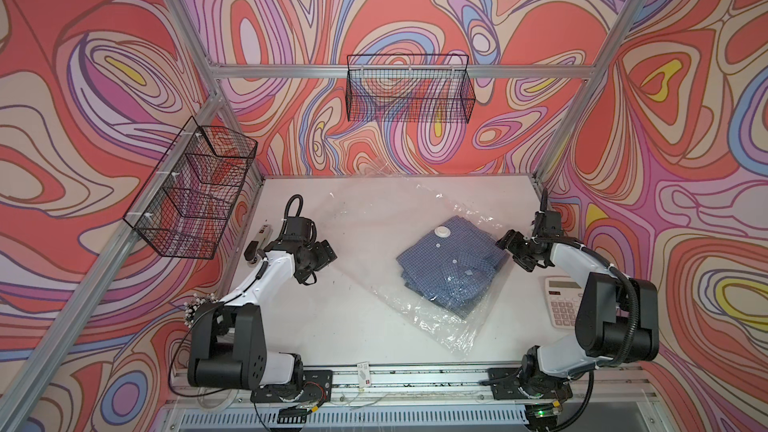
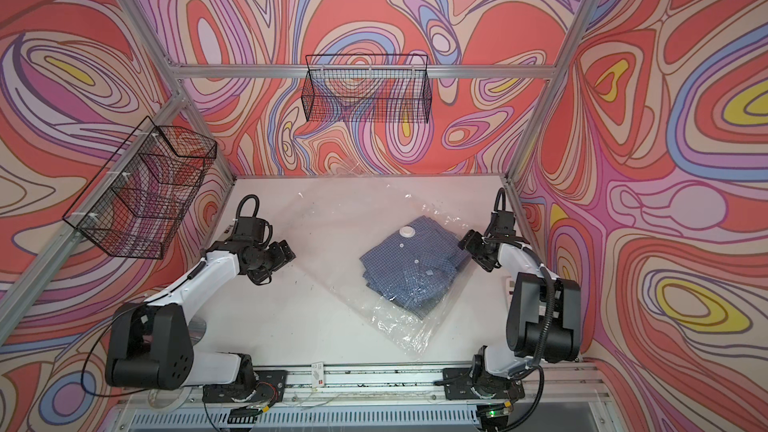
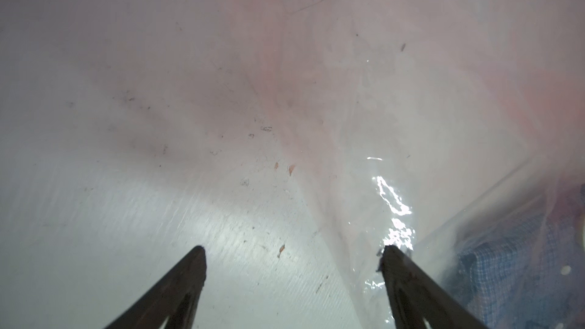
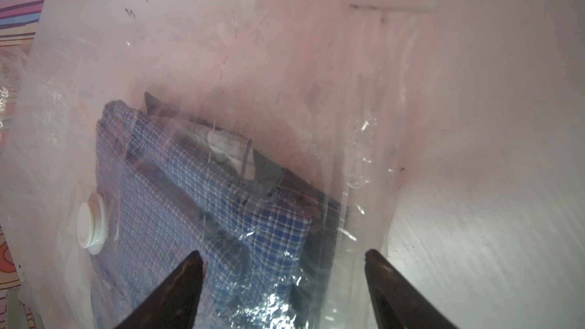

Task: Take the shirt out of the vacuum bag
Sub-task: Move the vacuum bag to the center of the board.

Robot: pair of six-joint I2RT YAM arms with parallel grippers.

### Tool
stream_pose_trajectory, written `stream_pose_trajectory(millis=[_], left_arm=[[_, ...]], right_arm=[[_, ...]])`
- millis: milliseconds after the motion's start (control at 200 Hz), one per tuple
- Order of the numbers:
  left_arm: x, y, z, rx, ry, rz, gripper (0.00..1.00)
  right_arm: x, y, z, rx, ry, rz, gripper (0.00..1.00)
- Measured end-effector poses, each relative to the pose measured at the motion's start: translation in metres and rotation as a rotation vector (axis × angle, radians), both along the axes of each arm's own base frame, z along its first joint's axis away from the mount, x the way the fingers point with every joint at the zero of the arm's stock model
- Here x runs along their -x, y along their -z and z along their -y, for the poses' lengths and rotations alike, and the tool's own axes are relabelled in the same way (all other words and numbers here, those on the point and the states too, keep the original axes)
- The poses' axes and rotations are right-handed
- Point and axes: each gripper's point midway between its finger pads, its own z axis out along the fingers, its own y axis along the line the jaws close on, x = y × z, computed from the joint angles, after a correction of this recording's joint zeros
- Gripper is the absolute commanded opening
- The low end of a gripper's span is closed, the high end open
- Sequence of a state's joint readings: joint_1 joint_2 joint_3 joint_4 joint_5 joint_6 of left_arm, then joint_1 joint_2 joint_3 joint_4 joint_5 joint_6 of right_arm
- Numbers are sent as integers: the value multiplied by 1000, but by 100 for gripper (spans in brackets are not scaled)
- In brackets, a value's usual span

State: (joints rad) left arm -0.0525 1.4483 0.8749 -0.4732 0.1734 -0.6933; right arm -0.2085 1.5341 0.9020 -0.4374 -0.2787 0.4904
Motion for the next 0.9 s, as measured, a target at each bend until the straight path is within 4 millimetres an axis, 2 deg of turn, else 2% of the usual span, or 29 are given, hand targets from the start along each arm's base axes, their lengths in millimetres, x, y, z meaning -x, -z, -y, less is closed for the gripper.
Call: stream_pose_trajectory(millis=[135,311,471,656,711,901], left_arm=[[-22,14,-1,14,-13,-14,88],[-50,13,-3,15,-18,22,86],[-69,18,-7,19,-14,41,73],[-83,36,-12,43,-16,17,65],[-86,37,-12,47,-13,15,65],[-88,32,-12,47,-6,18,78]], right_arm=[[10,-2,1,13,0,-1,87],[18,-2,13,13,18,-9,88],[22,2,14,-29,21,-11,88],[27,10,7,-65,6,-23,88],[28,11,6,-69,6,-24,87],[26,10,6,-68,6,-17,87]])
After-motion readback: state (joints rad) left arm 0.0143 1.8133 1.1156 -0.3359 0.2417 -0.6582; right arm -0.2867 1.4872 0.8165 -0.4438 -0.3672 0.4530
